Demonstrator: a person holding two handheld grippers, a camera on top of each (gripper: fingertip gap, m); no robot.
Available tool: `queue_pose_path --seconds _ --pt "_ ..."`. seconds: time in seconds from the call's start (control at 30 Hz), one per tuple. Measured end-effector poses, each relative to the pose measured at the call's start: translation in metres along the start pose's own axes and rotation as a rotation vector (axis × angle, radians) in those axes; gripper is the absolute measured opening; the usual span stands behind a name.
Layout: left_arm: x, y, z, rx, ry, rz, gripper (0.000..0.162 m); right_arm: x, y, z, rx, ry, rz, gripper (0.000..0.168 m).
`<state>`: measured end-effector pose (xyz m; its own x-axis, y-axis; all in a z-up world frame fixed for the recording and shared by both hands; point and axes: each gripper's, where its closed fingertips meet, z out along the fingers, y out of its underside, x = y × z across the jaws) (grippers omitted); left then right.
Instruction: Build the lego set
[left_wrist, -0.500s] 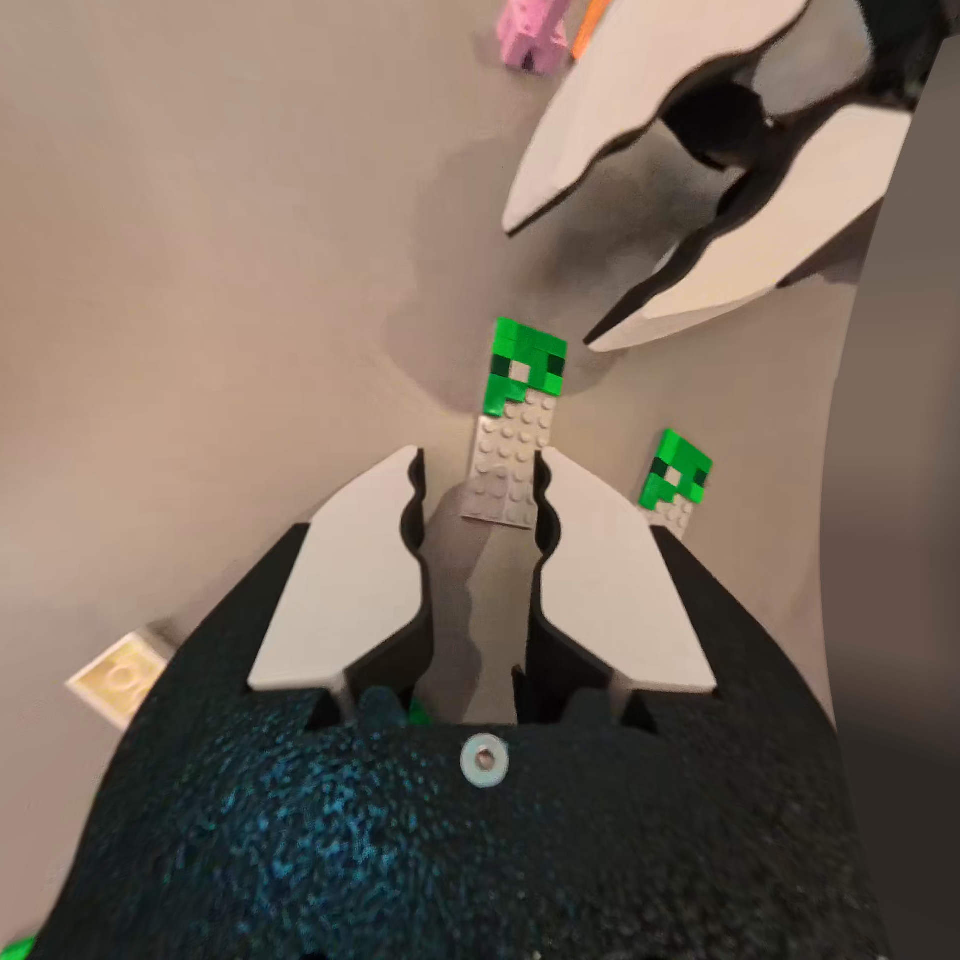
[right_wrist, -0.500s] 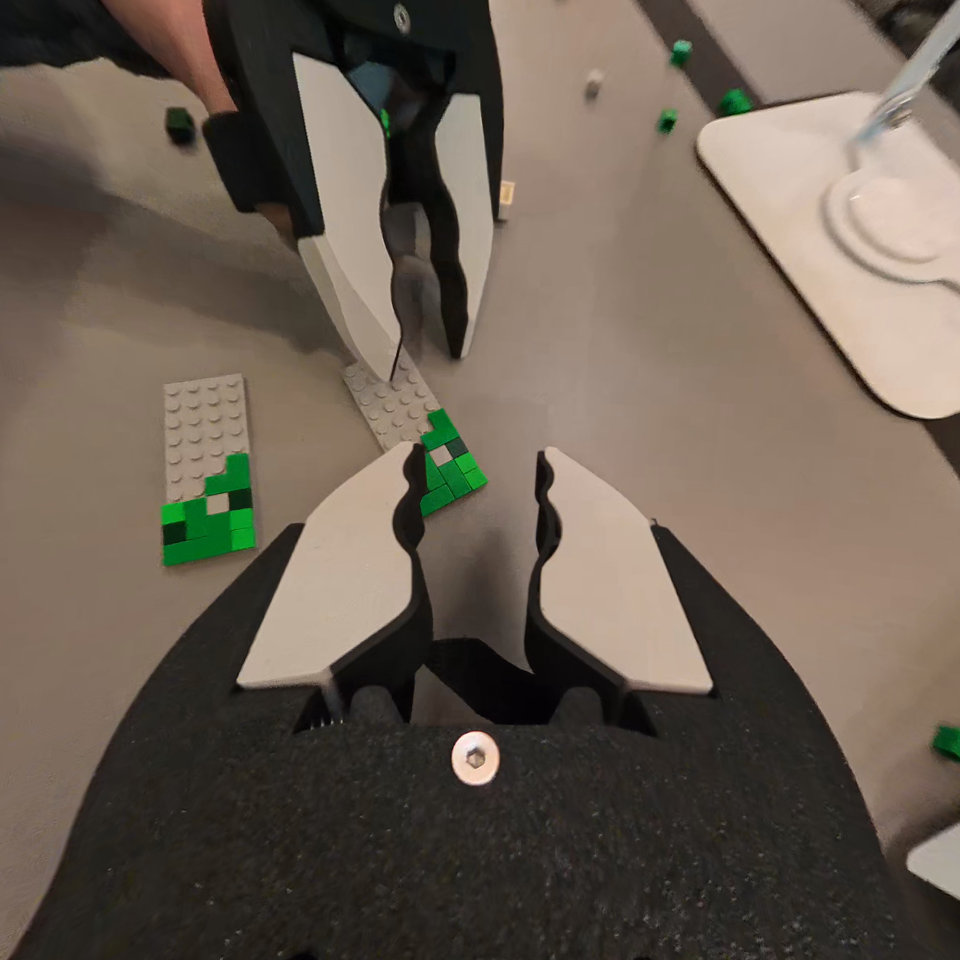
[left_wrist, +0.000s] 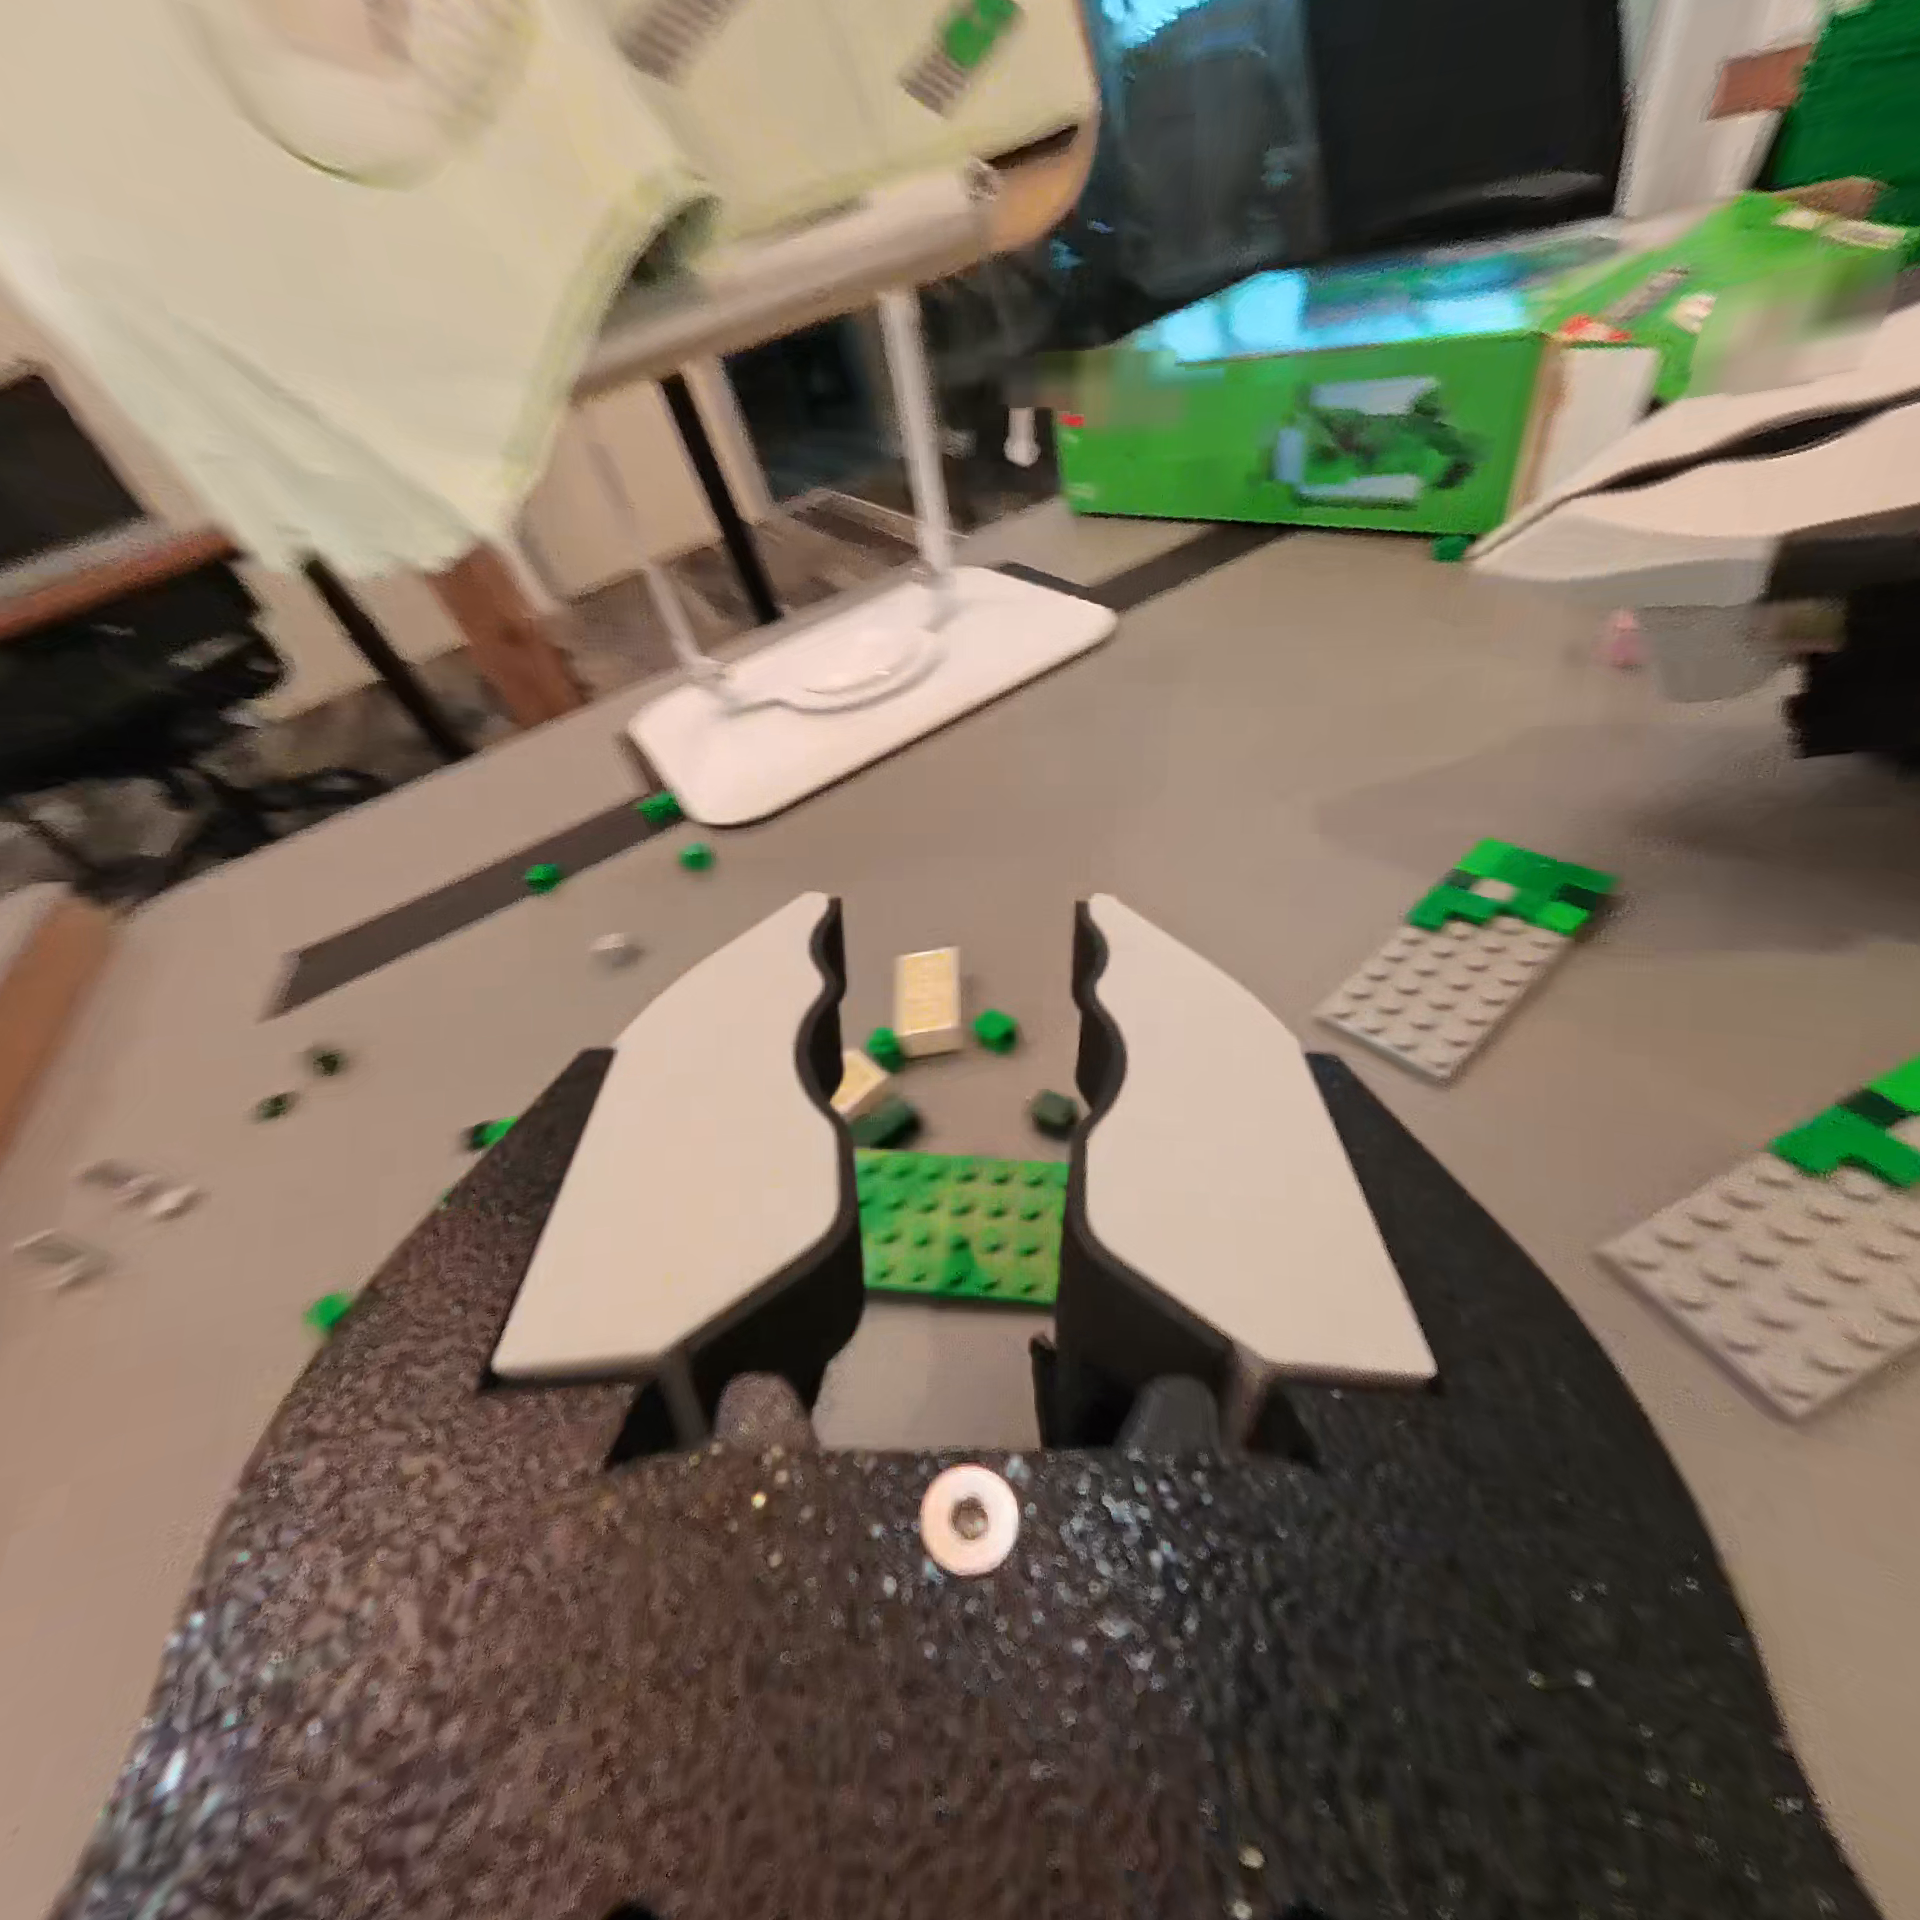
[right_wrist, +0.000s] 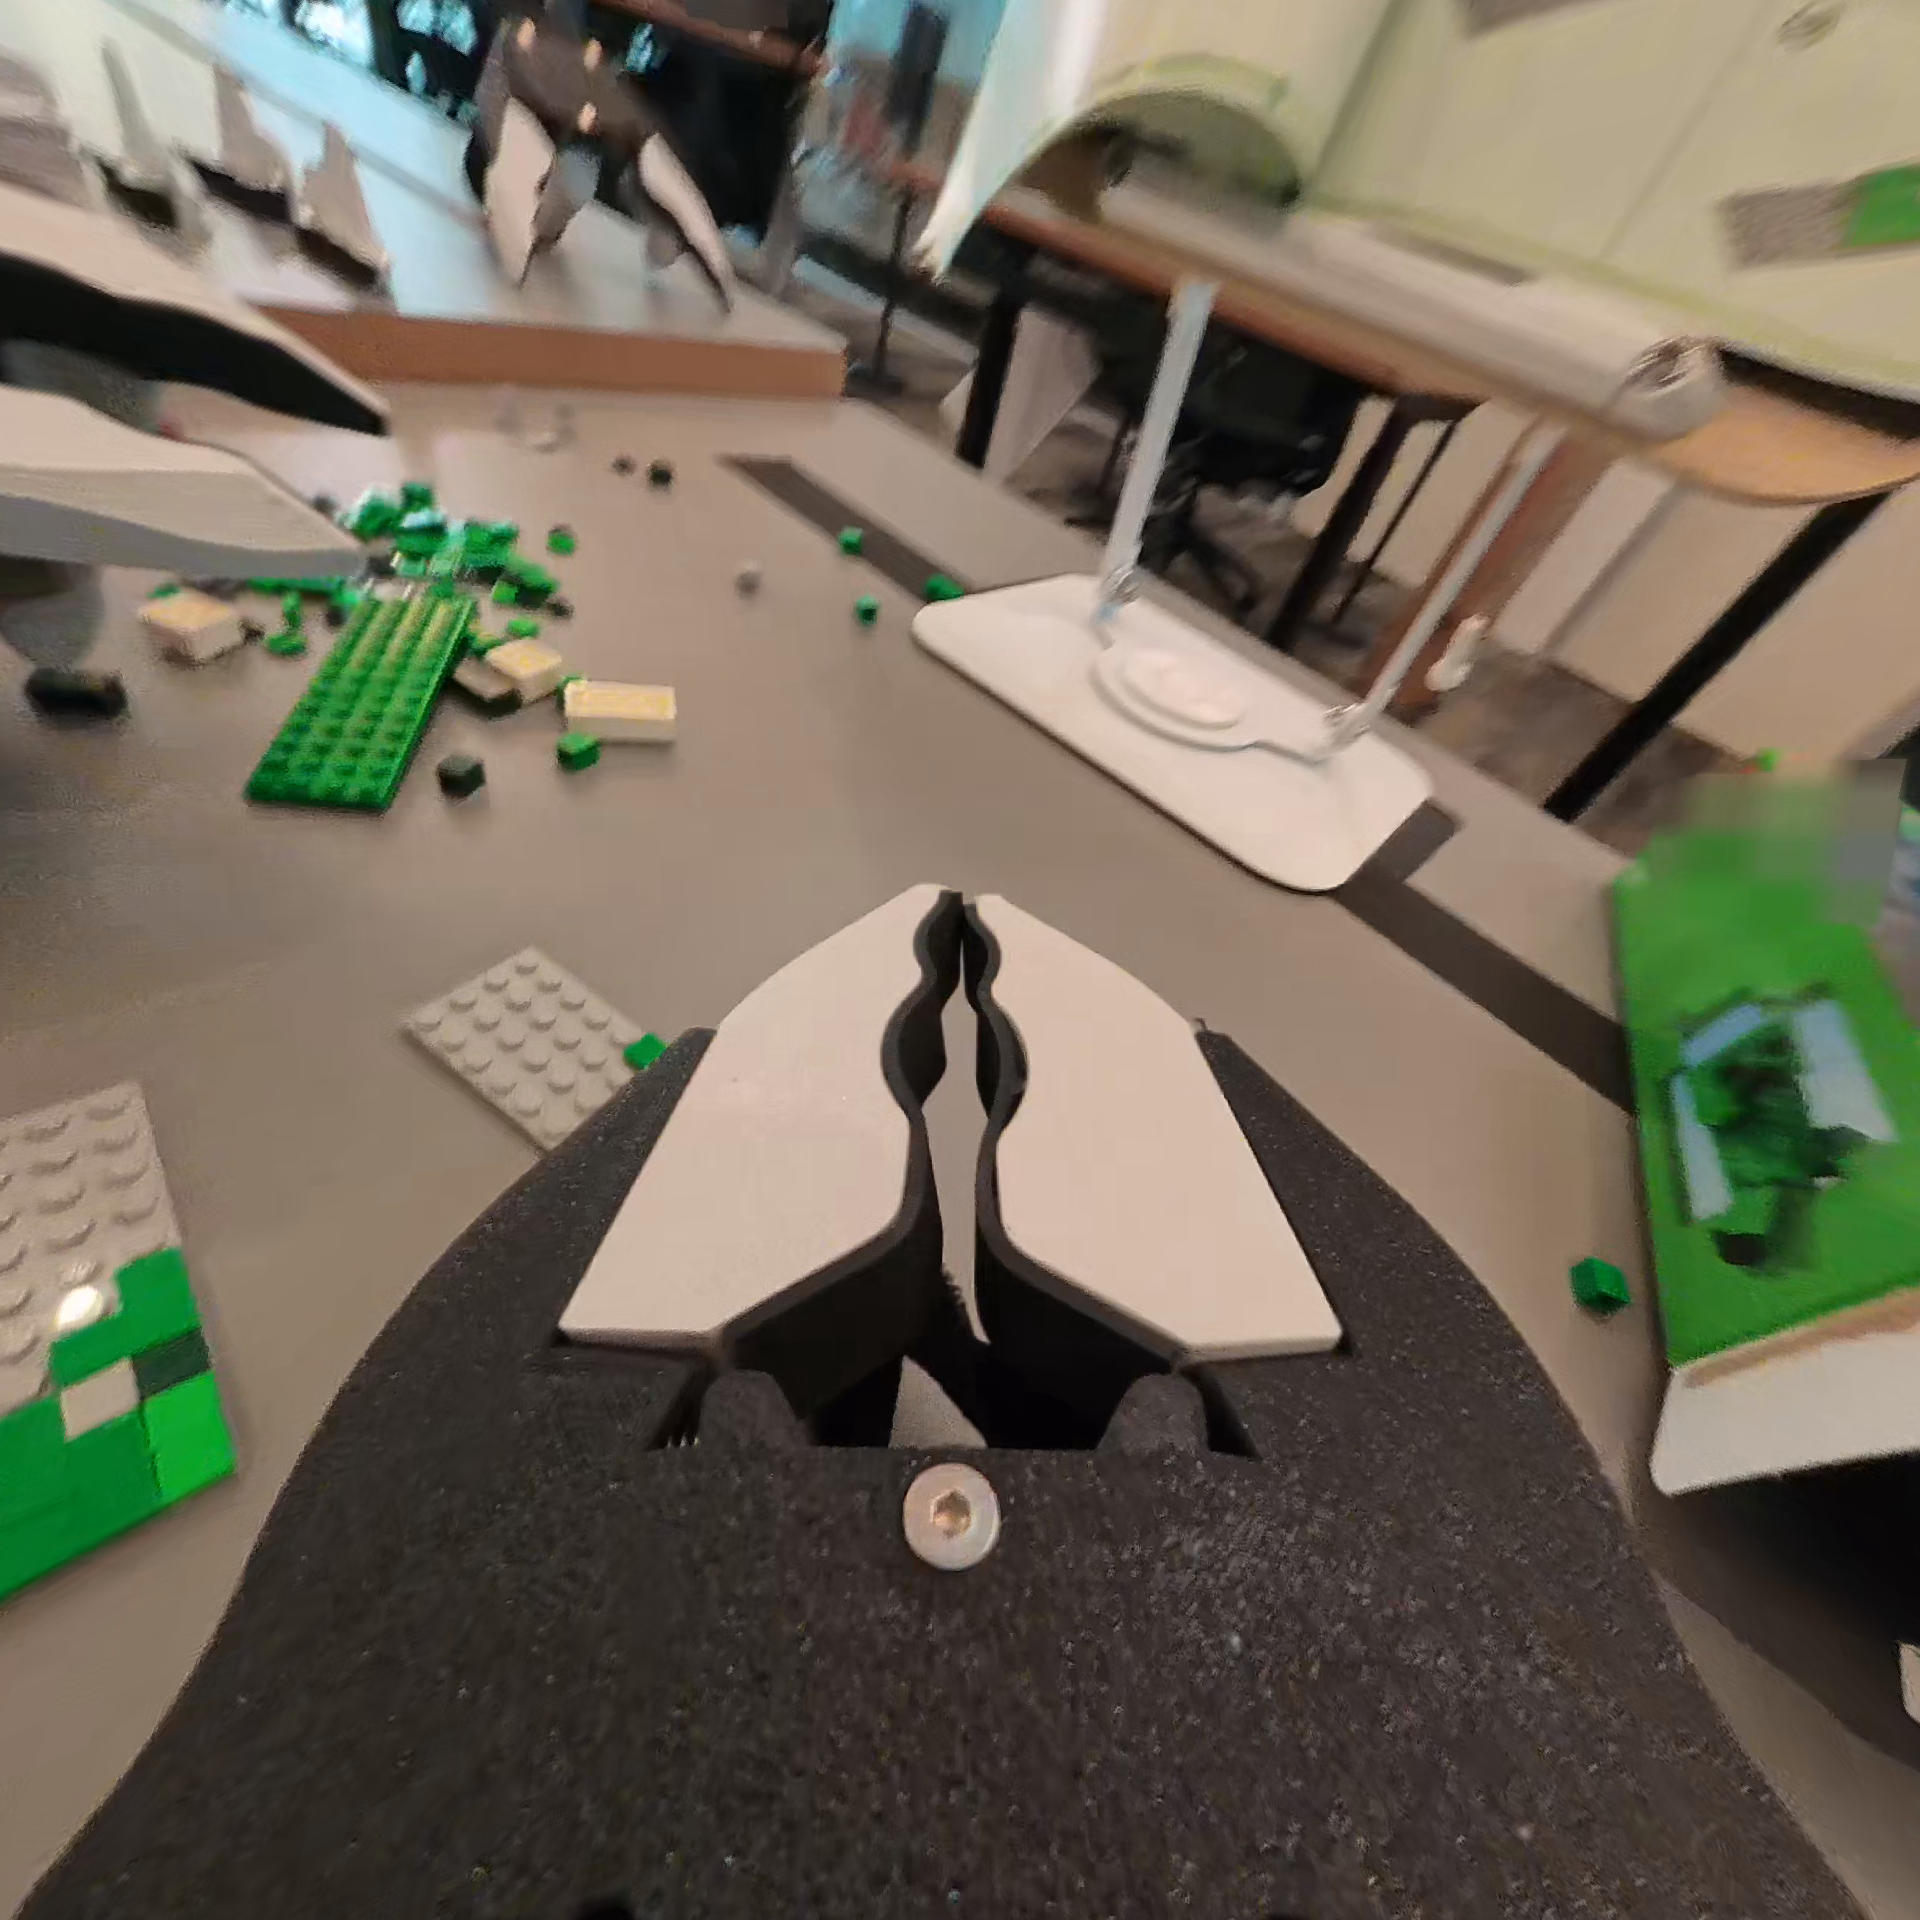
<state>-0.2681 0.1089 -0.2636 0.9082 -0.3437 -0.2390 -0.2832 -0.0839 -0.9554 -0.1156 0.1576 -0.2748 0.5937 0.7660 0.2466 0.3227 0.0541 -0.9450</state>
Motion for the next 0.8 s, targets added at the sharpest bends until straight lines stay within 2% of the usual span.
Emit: queue_pose_path --seconds 0.1,0.2,0.27,0.37,0.4,0.6,0.63,0.7,0.8 --pt "-0.026 -0.003 -0.014 0.045 -0.086 -0.003 0.027 0.006 -0.01 -0.004 0.081 0.056 0.063 0.0" --pt "-0.036 -0.005 -0.016 0.105 -0.067 -0.059 0.021 0.001 -0.01 -0.001 0.076 -0.011 0.142 0.0" --pt "-0.031 -0.008 -0.015 0.131 -0.041 -0.025 0.017 -0.012 -0.009 -0.001 0.057 -0.113 0.14 0.0" --pt "-0.005 -0.012 -0.01 0.122 0.032 0.072 0.005 -0.044 0.012 0.002 -0.15 -0.344 0.172 0.0" --pt "0.005 -0.013 -0.008 0.114 0.05 0.112 0.003 -0.047 0.017 0.004 -0.196 -0.357 0.156 0.0" --pt "0.038 -0.008 0.001 0.064 0.093 0.336 0.003 -0.067 0.046 0.005 -0.434 -0.425 0.054 0.0" --pt "0.045 -0.007 0.001 0.061 0.134 0.333 0.007 -0.067 0.048 0.005 -0.438 -0.42 0.045 0.0" --pt "0.068 -0.006 0.003 0.051 0.29 0.297 0.03 -0.065 0.044 0.006 -0.407 -0.403 0.054 0.0" --pt "0.09 0.011 0.018 -0.098 0.454 0.351 0.039 -0.054 0.034 0.006 -0.321 -0.369 0.105 0.0"
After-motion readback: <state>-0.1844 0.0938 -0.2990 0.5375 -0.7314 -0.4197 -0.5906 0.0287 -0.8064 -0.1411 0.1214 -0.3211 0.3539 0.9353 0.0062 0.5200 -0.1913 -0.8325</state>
